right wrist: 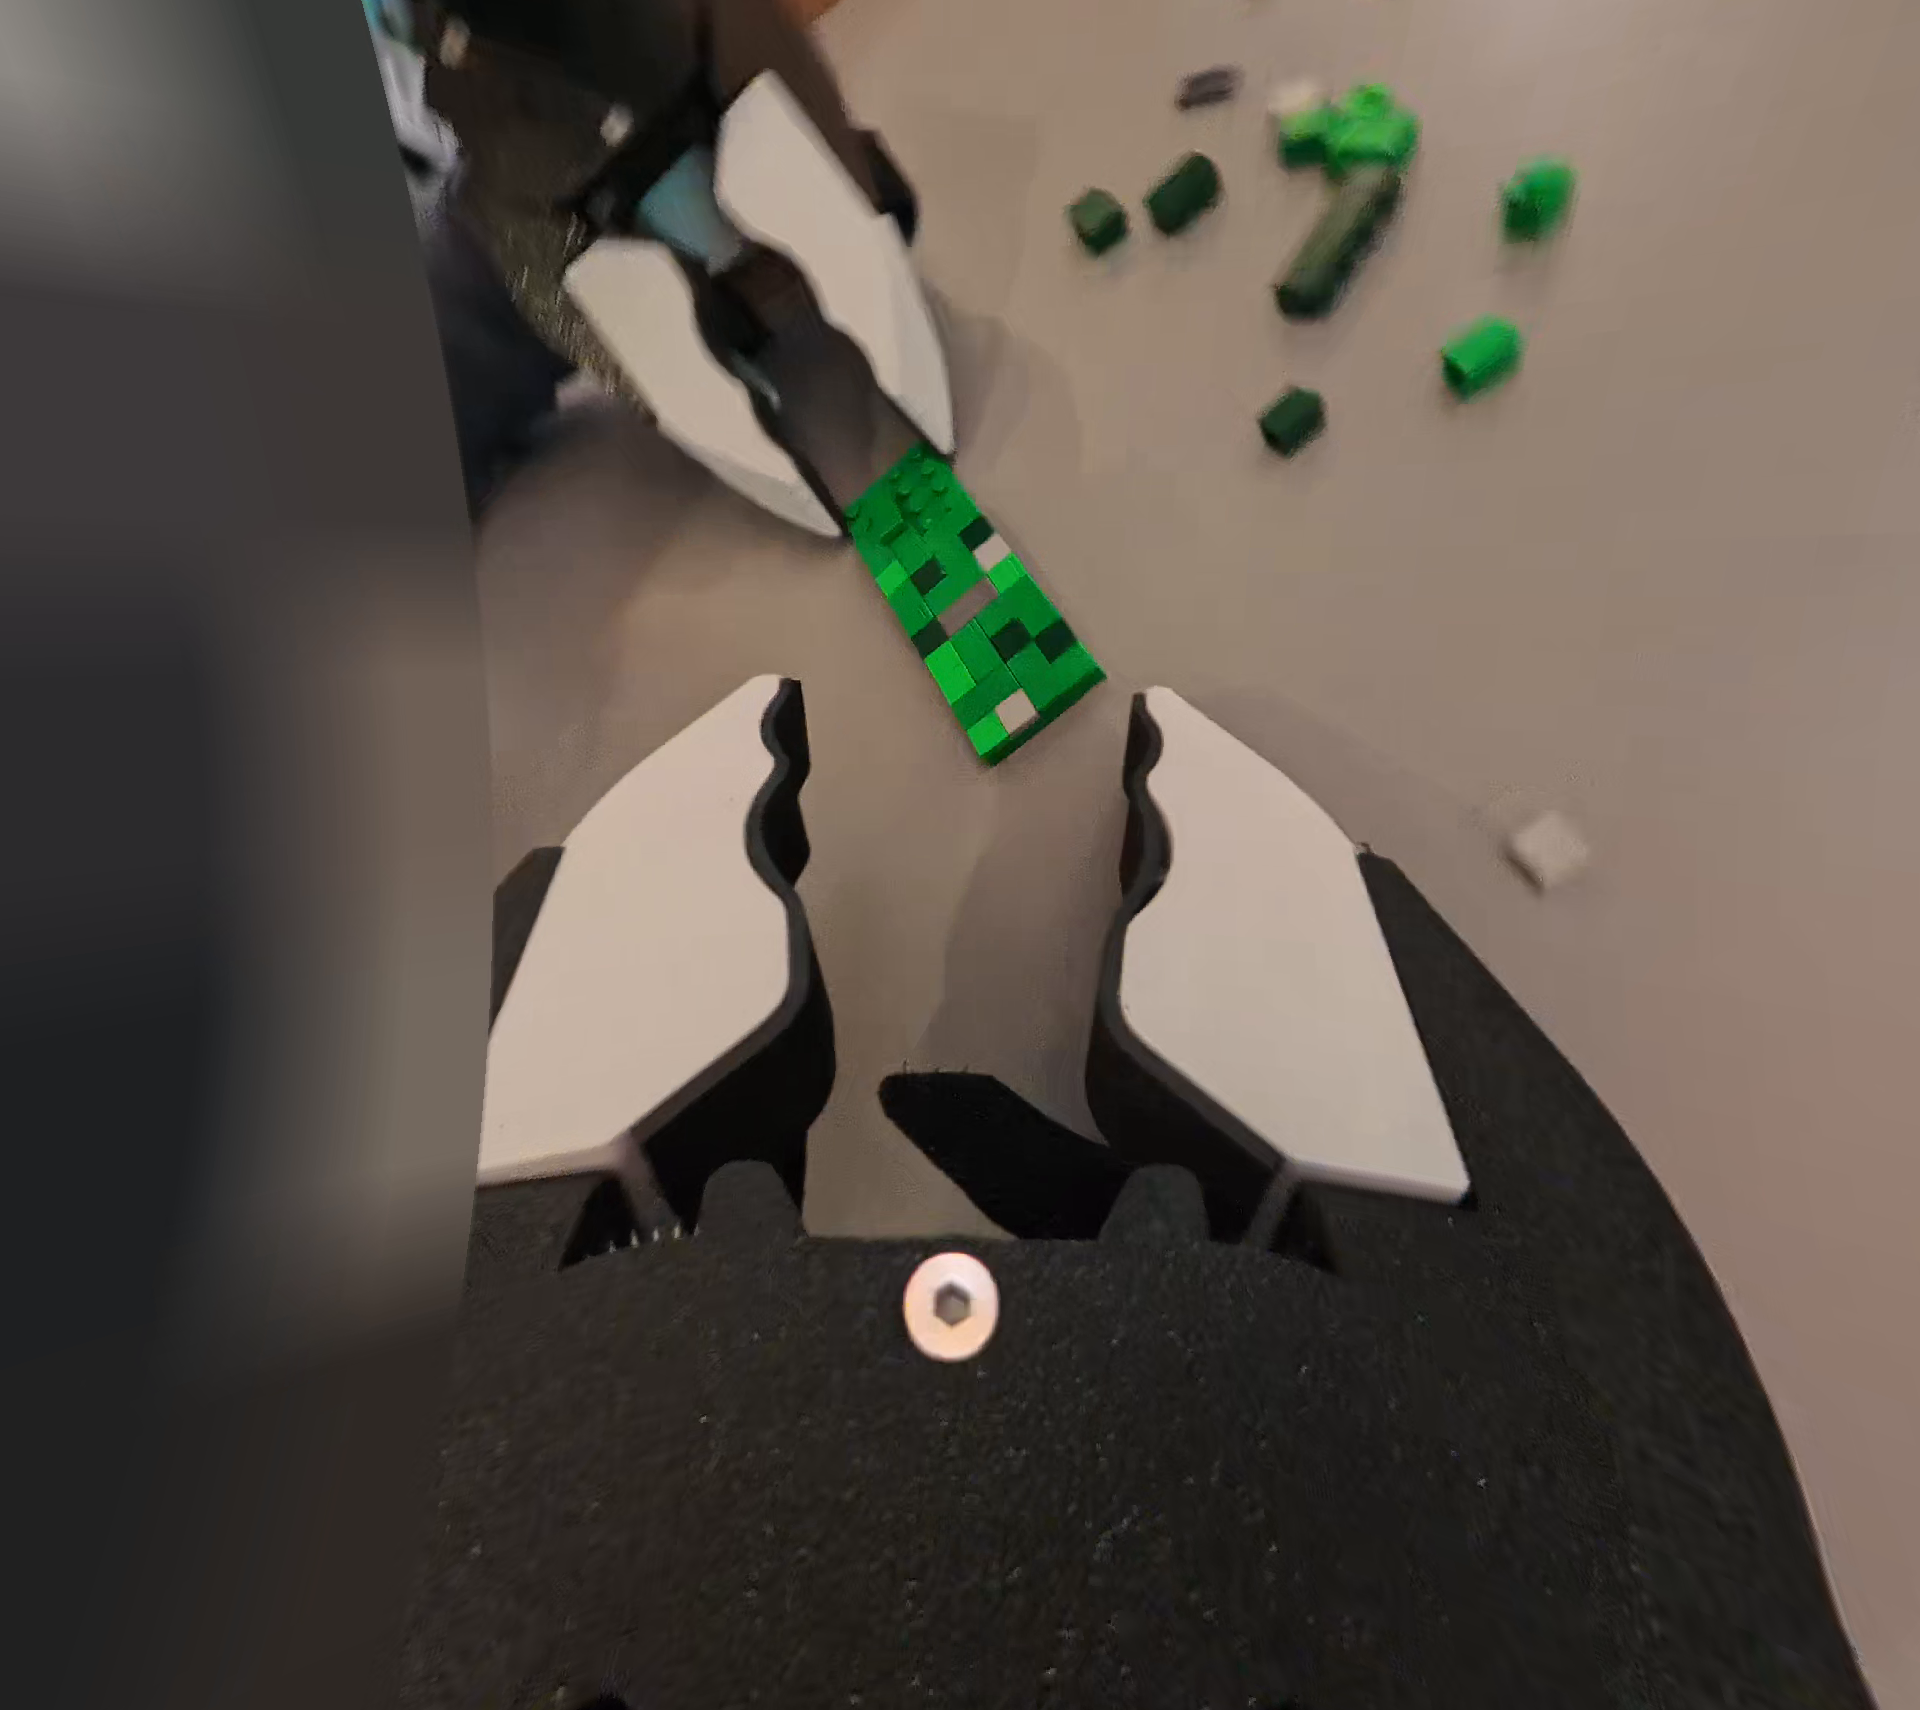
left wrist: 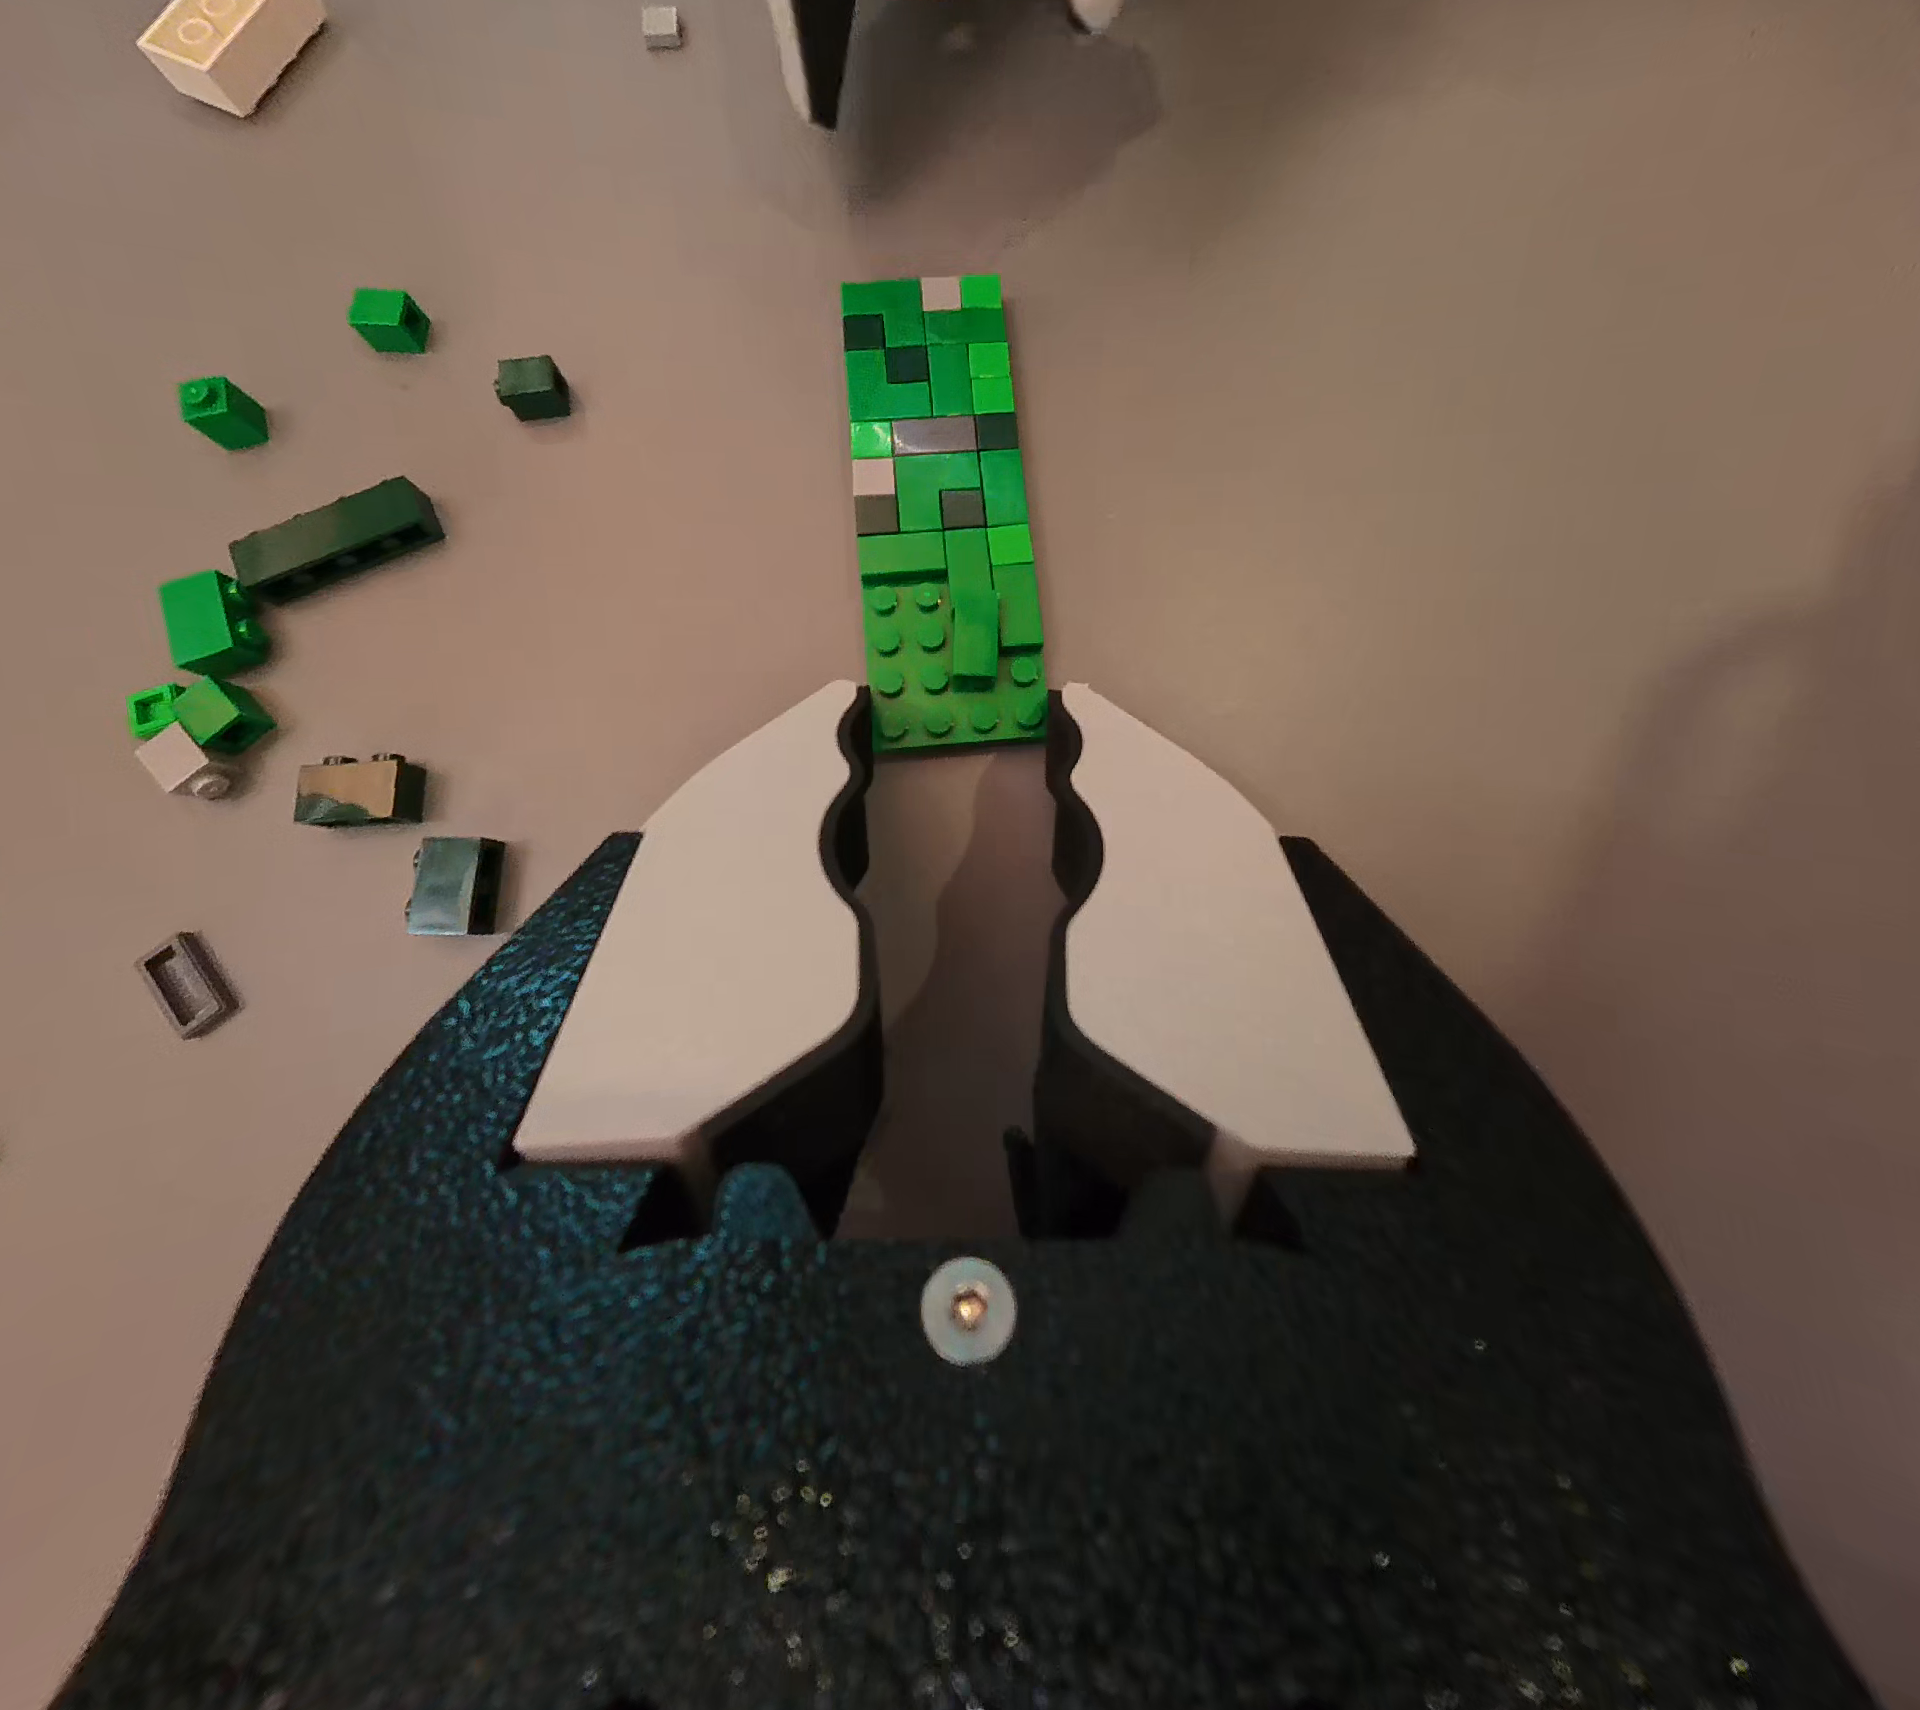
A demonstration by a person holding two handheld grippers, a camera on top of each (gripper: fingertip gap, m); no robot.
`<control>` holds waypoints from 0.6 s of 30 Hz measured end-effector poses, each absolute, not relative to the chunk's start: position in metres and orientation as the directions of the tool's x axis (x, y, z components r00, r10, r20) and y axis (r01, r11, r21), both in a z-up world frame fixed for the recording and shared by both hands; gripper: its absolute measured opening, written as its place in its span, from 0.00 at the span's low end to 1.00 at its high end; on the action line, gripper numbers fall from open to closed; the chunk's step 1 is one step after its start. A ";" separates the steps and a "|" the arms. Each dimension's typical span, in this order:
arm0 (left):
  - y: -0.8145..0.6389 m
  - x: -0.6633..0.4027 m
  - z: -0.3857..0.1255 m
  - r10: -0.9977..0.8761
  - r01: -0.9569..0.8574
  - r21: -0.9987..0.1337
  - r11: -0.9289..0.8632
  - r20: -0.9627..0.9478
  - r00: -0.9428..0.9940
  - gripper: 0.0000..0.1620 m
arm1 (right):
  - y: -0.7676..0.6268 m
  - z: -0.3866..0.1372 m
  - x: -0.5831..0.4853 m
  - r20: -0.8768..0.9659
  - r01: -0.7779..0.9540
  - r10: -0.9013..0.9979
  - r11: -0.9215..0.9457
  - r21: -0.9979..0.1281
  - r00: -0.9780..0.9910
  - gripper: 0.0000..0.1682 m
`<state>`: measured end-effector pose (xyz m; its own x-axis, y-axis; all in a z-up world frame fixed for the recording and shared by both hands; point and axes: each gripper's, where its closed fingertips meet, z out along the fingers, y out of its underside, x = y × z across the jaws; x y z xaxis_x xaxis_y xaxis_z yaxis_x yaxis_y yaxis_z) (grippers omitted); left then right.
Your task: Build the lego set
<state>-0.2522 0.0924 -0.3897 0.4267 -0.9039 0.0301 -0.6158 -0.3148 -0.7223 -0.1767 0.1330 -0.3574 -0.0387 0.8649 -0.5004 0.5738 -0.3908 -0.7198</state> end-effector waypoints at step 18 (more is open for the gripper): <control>0.090 -0.250 -0.391 -0.917 -0.612 -0.731 -0.301 0.047 0.395 0.19 | 0.115 -0.394 -0.207 0.019 0.767 0.880 0.425 -0.482 -0.475 0.19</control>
